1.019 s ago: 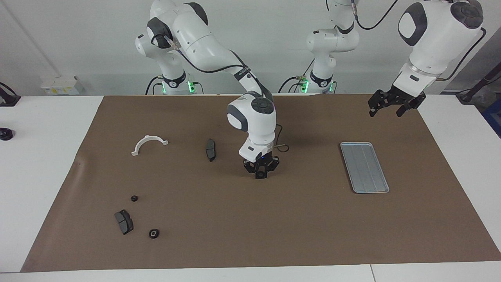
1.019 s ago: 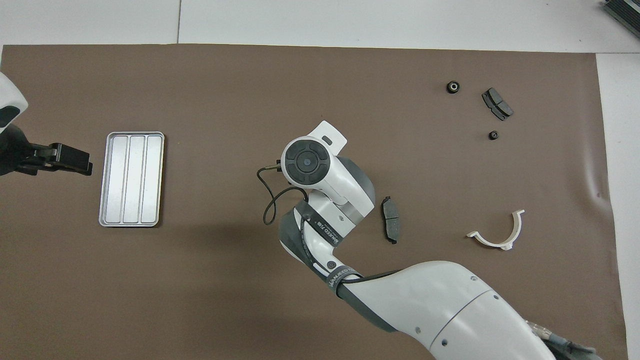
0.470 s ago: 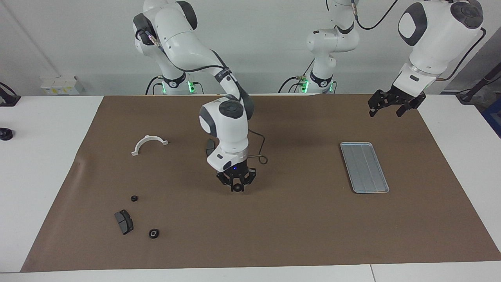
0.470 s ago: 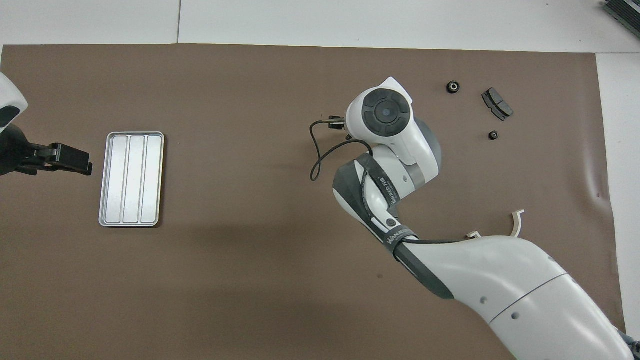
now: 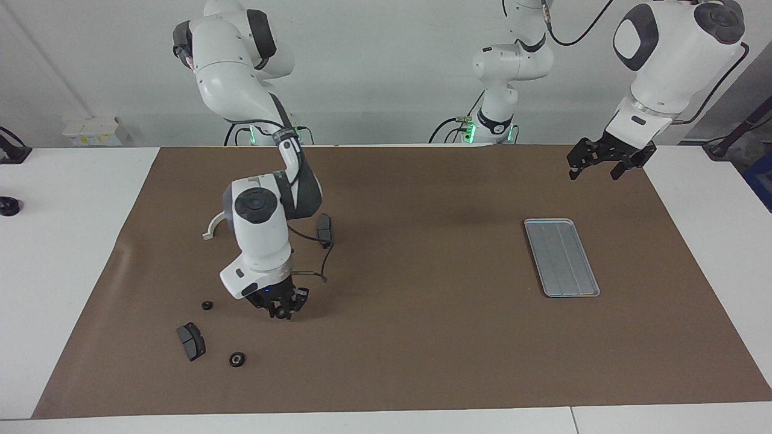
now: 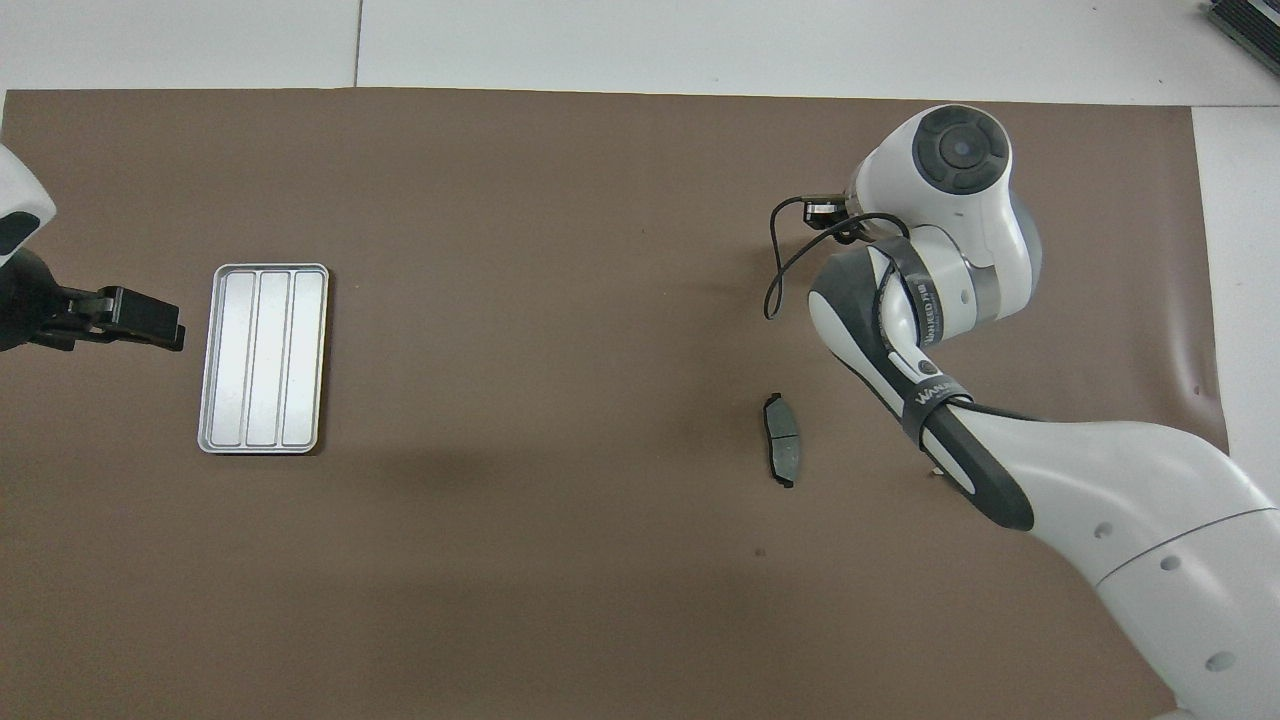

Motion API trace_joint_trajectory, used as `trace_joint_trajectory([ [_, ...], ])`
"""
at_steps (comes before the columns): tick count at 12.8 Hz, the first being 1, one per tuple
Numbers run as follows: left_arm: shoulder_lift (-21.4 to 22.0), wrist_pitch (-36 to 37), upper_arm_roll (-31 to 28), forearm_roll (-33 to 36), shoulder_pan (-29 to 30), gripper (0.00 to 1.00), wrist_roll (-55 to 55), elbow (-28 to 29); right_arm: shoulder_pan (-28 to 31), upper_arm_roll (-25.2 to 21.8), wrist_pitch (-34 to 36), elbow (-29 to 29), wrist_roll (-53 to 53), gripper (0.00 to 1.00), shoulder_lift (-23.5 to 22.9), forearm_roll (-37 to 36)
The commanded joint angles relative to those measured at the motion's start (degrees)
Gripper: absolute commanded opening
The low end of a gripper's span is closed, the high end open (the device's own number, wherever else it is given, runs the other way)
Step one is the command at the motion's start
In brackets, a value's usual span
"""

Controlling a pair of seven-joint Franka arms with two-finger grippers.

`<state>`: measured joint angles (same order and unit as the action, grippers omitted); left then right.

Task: Place bearing gear from tray to pile
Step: 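Carry the gear to the other gears and open the right gripper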

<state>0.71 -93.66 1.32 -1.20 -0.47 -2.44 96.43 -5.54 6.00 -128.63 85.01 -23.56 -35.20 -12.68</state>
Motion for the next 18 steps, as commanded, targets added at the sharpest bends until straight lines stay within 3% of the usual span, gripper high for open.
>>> trace_joint_trajectory([
  [1,1.4,0.1,0.1,0.0,0.2,1.0,-0.3,1.5,1.7,0.9,0.5,0.9,1.8,0.14,0.0,0.9],
  [2,1.4,0.1,0.1,0.0,0.2,1.0,-0.3,1.5,1.8,0.9,0.8,1.5,1.8,0.15,0.1,0.9],
  [3,1.4,0.1,0.0,0.0,0.2,1.0,-0.3,1.5,1.8,0.9,1.0,1.9,1.7,0.24,0.3,1.0],
  [4,1.4,0.1,0.1,0.0,0.2,1.0,-0.3,1.5,1.8,0.9,2.0,2.1,1.6,0.56,0.4,1.1],
  [5,1.4,0.1,0.0,0.0,0.2,1.0,-0.3,1.5,1.8,0.9,3.0,2.0,1.6,0.8,0.5,1.1],
  [7,1.4,0.1,0.1,0.0,0.2,1.0,-0.3,1.5,1.7,0.9,4.4,1.6,1.5,0.96,0.7,1.1],
  [9,1.4,0.1,0.1,0.0,0.2,1.0,-0.3,1.5,1.8,0.9,7.2,1.5,1.7,1.0,3.9,1.1],
  [18,1.4,0.1,0.1,0.0,0.2,1.0,-0.3,1.5,2.0,1.3,26.0,1.6,4.5,1.0,23.0,6.2],
])
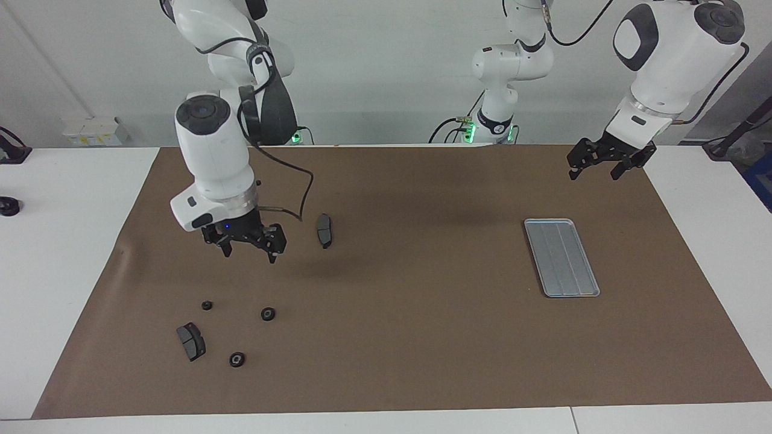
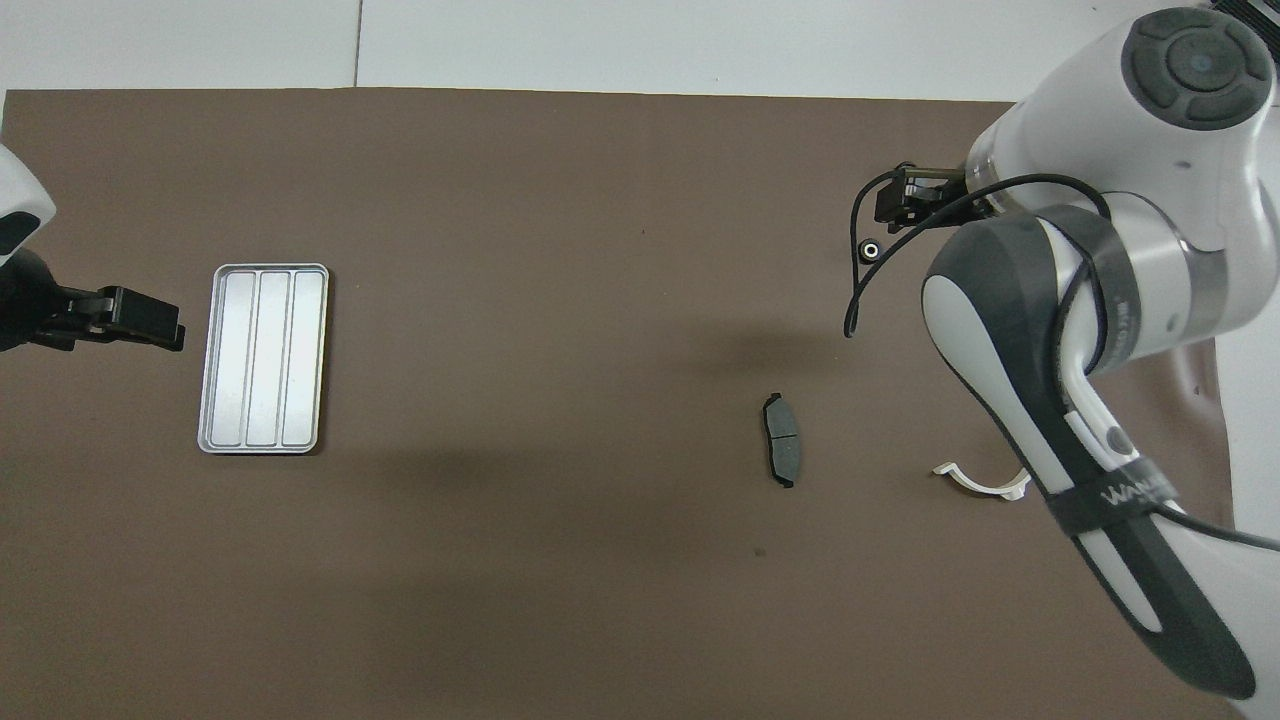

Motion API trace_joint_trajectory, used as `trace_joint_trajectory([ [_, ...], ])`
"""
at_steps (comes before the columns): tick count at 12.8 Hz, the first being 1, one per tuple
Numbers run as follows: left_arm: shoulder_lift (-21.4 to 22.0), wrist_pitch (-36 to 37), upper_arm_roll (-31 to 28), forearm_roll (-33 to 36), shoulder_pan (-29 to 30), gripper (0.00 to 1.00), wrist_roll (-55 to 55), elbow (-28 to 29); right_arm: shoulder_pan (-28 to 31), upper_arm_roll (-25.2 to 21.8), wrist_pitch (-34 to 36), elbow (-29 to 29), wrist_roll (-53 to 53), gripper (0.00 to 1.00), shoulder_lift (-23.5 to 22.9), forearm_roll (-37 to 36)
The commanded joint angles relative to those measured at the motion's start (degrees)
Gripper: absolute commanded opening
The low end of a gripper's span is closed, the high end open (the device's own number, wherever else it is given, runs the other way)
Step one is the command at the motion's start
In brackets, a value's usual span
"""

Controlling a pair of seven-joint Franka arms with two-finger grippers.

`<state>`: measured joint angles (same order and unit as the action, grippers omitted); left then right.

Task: Place bearing gear from tray to pile

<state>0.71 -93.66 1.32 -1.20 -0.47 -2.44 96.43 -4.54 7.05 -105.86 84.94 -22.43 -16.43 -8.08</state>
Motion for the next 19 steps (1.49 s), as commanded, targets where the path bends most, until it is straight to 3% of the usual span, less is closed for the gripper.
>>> trace_joint_trajectory([
  [1,1.4,0.2,0.1,0.0,0.2,1.0,-0.3,1.5,2.2,0.2,5.9,1.5,5.9,1.0,6.3,2.3],
  [7,1.4,0.1,0.1,0.0,0.2,1.0,-0.3,1.5,10.4,-0.8,12.8,1.5,13.4,1.0,13.3,9.2],
  [11,1.4,0.1,0.0,0.0,0.2,1.0,-0.3,1.5,10.7,-1.7,14.5,2.2,13.6,1.0,15.8,10.4],
  [15,1.4,0.1,0.1,0.0,0.2,1.0,-0.3,1.5,10.5,-1.6,13.6,7.2,12.9,1.0,18.6,10.4],
  [19,1.4,0.1,0.1,0.0,0.2,1.0,-0.3,1.5,6.2,-1.9,12.2,10.2,11.4,1.0,19.9,10.4],
])
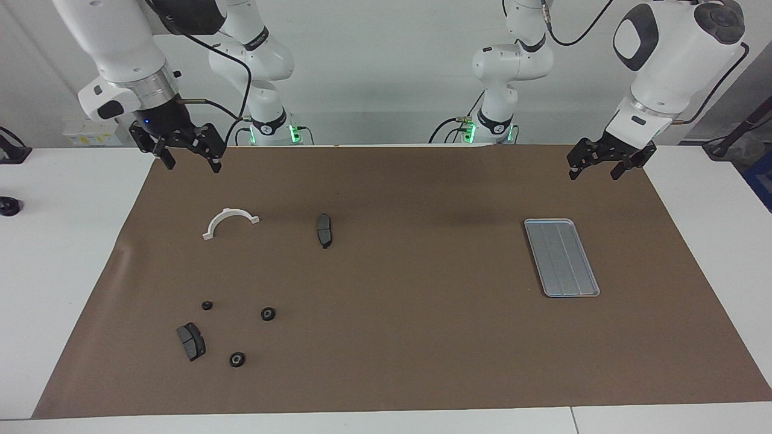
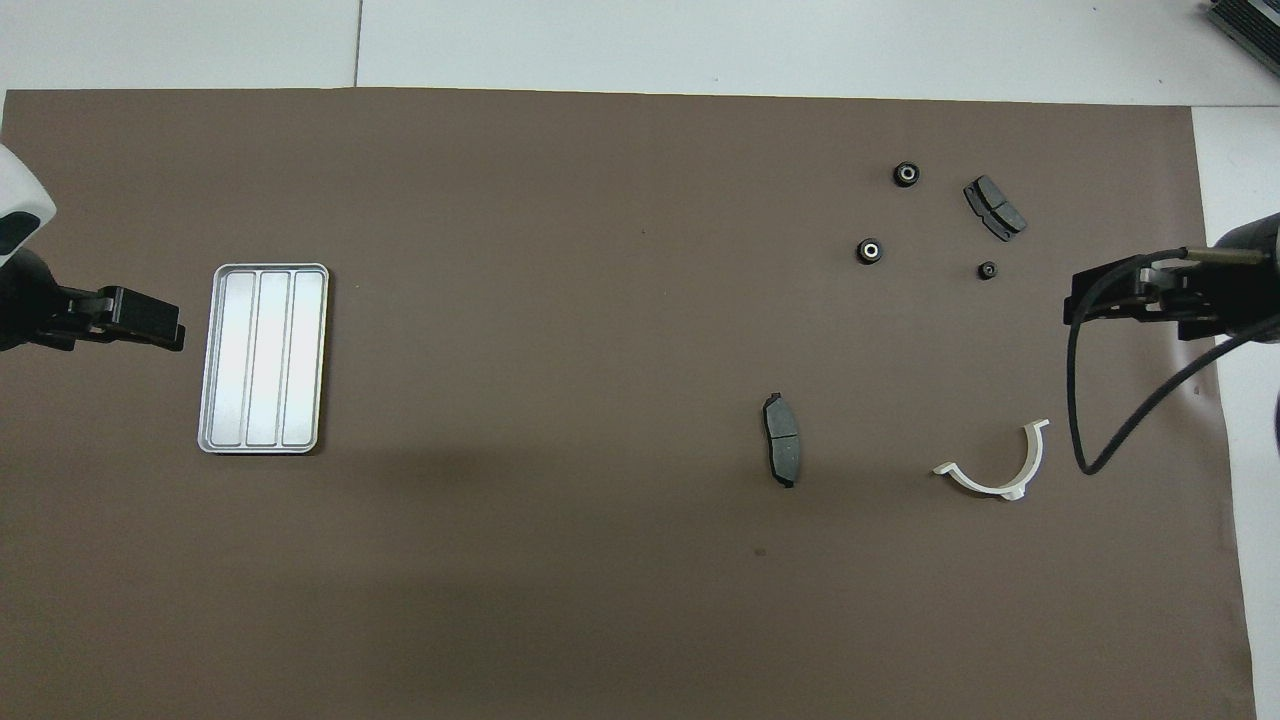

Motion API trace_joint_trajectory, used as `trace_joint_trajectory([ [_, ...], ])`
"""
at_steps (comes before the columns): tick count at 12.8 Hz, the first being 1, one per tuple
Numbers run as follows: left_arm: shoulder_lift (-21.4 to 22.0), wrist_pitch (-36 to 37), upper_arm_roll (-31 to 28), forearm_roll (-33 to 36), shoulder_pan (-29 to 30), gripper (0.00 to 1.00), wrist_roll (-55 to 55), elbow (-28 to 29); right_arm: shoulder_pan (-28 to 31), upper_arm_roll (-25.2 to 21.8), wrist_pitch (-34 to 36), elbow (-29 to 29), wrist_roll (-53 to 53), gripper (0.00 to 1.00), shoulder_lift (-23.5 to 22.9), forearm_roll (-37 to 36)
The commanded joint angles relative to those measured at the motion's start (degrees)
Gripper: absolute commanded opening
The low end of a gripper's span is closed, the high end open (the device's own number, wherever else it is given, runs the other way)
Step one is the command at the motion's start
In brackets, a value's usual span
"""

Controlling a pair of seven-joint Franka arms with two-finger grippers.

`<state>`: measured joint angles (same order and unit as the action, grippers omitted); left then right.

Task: Place bearing gear from tray to pile

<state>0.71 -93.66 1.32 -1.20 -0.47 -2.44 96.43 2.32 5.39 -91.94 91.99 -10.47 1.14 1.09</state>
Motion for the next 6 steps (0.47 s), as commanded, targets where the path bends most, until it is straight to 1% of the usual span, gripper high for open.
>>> trace_joint_trajectory([
  [1,1.4,0.1,0.1,0.0,0.2,1.0,-0.3,1.5,-0.8,-0.3,-1.8,3.2,-0.6,1.0,2.2,1.1],
  [6,1.4,0.1,0.1,0.0,0.2,1.0,-0.3,1.5,-0.6,-0.2,-1.6,3.0,-0.4,1.0,1.7,0.4],
])
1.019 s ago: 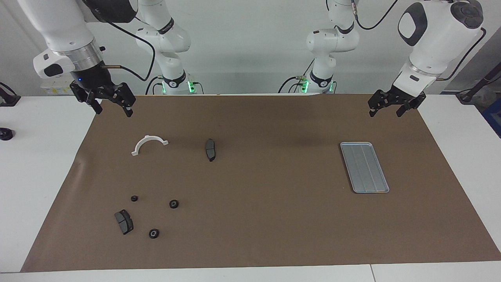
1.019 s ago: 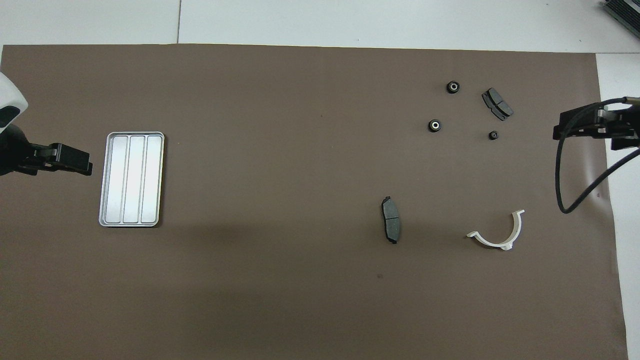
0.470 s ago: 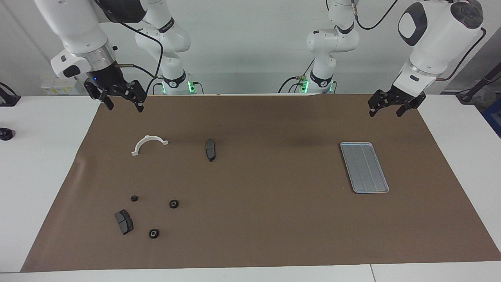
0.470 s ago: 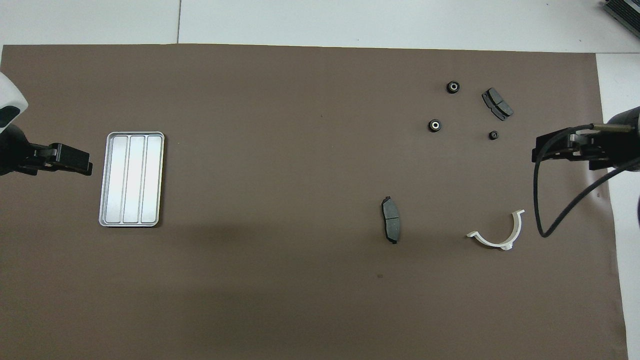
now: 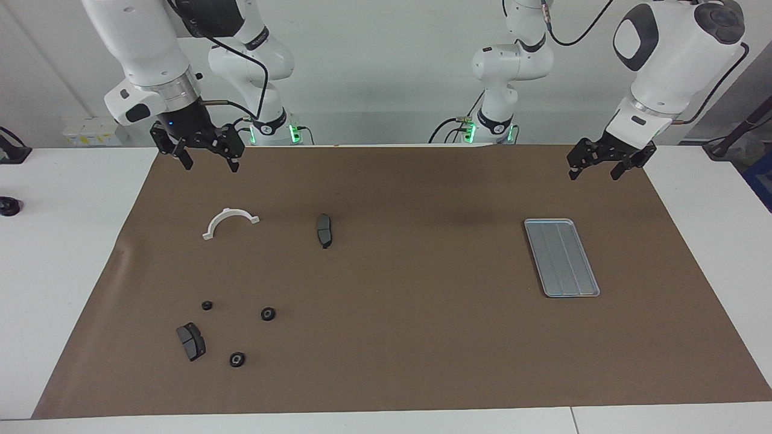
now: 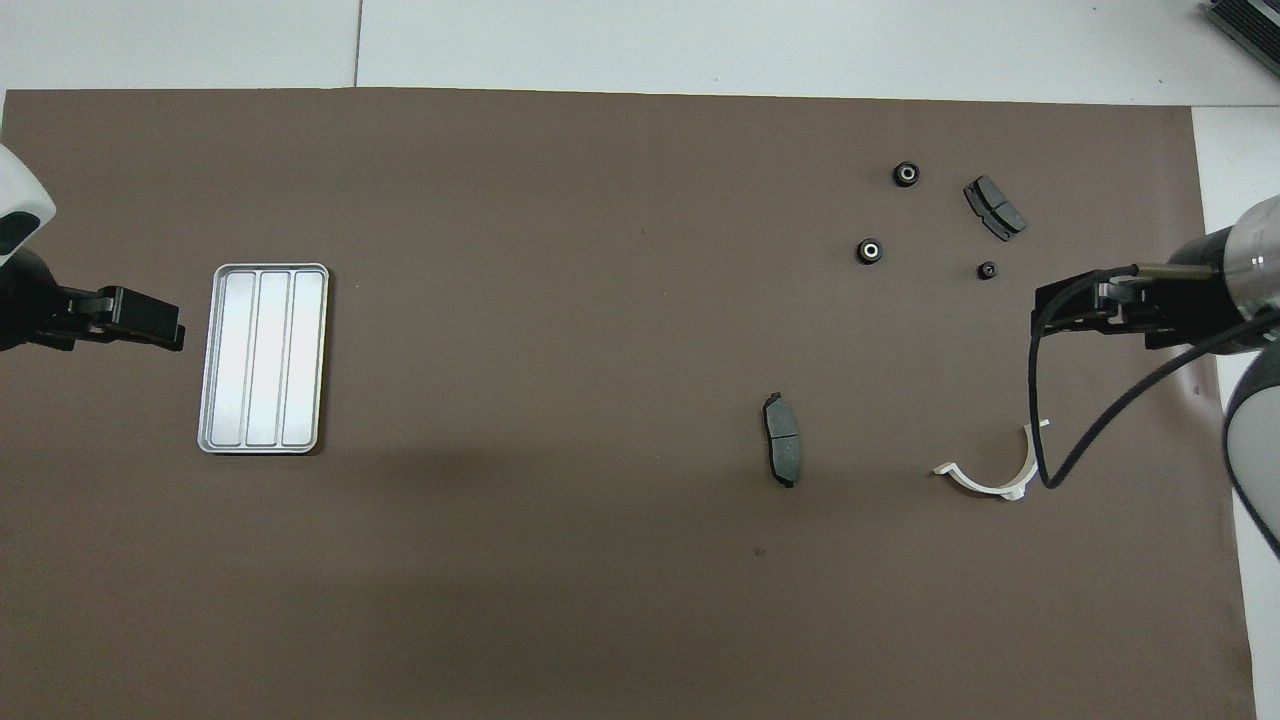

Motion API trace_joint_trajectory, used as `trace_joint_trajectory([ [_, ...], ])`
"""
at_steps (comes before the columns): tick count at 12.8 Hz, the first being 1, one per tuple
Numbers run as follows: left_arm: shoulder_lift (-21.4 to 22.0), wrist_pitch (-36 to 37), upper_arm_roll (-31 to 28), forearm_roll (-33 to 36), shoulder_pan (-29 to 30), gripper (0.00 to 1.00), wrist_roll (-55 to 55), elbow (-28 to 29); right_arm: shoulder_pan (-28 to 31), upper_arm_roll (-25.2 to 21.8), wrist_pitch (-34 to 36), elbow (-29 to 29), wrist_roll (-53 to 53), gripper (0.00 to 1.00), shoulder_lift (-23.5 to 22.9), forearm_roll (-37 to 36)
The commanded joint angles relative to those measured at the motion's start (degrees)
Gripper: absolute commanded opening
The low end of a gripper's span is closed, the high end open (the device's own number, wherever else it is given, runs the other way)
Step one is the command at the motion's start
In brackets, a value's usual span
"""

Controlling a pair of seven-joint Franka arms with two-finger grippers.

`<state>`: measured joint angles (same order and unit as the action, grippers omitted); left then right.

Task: Place bearing gear from tray to pile

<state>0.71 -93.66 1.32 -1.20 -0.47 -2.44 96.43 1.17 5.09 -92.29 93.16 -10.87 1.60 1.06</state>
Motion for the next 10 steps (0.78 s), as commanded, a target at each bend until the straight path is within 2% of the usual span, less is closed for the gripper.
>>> trace_joint_trajectory([
  [1,1.4,0.1,0.1,0.0,0.2,1.0,-0.3,1.5,0.9,0.2,-1.2,1.9,0.1,1.0,1.3,0.4],
  [10,1.4,0.1,0.1,0.0,0.2,1.0,-0.3,1.5,0.6,0.2,0.4,2.6,0.5,1.0,1.7,0.5],
])
